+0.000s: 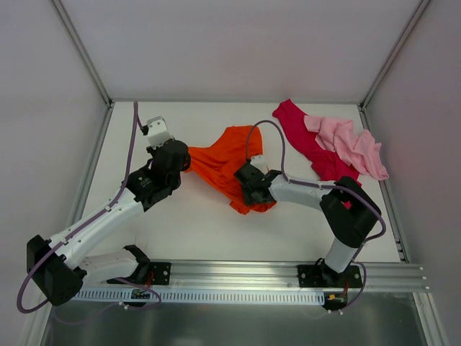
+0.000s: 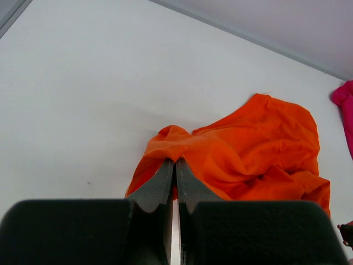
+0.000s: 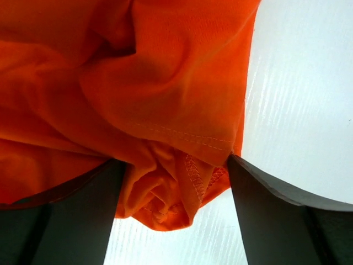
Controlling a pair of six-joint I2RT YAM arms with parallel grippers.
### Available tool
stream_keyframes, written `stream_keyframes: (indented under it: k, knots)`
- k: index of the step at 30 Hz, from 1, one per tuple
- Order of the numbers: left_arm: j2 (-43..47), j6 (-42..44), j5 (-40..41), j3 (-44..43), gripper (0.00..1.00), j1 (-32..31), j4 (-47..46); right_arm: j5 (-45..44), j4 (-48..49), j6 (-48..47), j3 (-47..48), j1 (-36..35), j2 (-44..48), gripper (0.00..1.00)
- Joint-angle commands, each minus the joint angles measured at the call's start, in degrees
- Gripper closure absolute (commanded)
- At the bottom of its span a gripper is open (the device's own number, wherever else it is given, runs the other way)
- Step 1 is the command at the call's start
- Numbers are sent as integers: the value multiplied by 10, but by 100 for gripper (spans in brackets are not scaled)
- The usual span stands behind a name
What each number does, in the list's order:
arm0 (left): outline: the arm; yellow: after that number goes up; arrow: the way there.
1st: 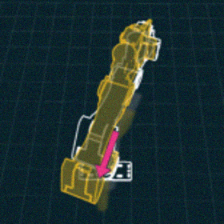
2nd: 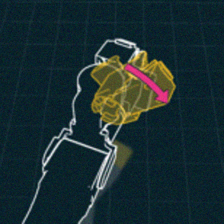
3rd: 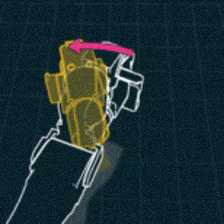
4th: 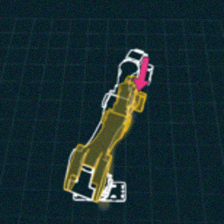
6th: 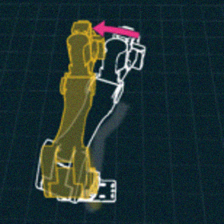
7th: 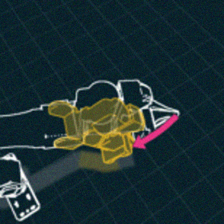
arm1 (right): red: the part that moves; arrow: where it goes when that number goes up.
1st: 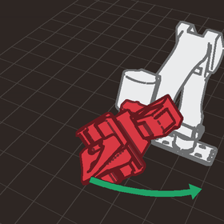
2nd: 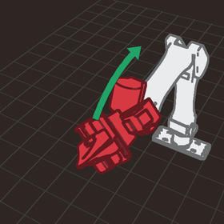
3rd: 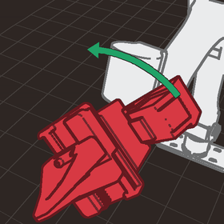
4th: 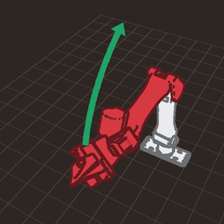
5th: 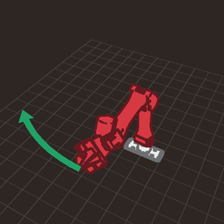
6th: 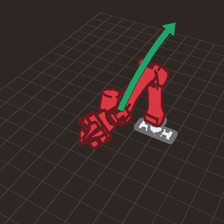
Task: Fold and stack the t-shirts
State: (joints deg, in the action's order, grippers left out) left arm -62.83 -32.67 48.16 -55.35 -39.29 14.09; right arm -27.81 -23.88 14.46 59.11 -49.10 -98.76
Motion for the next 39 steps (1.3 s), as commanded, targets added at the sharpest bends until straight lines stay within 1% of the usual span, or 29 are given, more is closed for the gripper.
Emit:
stream_keyframes:
  k: [1, 4, 5, 7, 8, 10, 11, 14, 16, 17, 18, 19, 21, 22, 24, 26, 32, 37, 39]
  knots:
    - [10, 1, 25, 2, 100, 3, -13, -37, -10, 26, 3, -4, -12, 23]
    - [10, 1, 27, 5, 100, 3, -14, -40, -10, 29, 2, -4, -10, 24]
    - [9, 1, 27, 5, 100, 3, -15, -47, -9, 29, 0, -5, -6, 33]
    - [9, 1, 29, 5, 100, 3, -16, -53, -10, 30, -5, -6, 4, 46]
    - [8, 1, 30, 5, 100, 3, -15, -61, -13, 31, -3, -5, 5, 72]
    - [10, -4, 30, 5, 100, 3, -13, -68, -30, 34, 10, -5, 2, 92]
    - [10, -6, 32, 6, 100, 3, -10, -81, -35, 35, 16, -5, 1, 99]
    - [15, -8, 32, 9, 100, 3, -6, -108, -54, 33, 41, -6, 5, 99]
    - [16, -8, 32, 12, 100, 3, -6, -125, -84, 19, 62, -6, 10, 99]
    - [15, -9, 32, 11, 100, 3, -5, -152, -99, 15, 99, -6, 11, 99]
    - [12, -10, 32, 10, 100, 3, -4, -170, -140, 2, 122, -5, 14, 99]
    - [12, -12, 32, 9, 100, 3, -1, -205, -167, 0, 176, -3, 21, 99]
    - [15, -14, 33, 9, 100, 3, 3, -232, -228, -20, 231, 1, 33, 99]
    - [17, -15, 35, 9, 100, 3, 5, -255, -247, -27, 282, 1, 49, 99]
    - [24, -16, 39, 13, 100, 3, 4, -278, -294, -36, 325, 1, 65, 99]
    - [28, -16, 40, 15, 100, 3, 6, -313, -311, -56, 358, 1, 91, 99]
    - [34, -23, 45, 11, 100, 3, 17, -356, -332, -84, 381, 16, 127, 99]
    - [53, -24, 59, 9, 100, 3, 35, -409, -350, -77, 367, 37, 146, 99]
    - [57, -25, 65, 5, 100, 3, 45, -416, -351, -73, 355, 51, 159, 99]
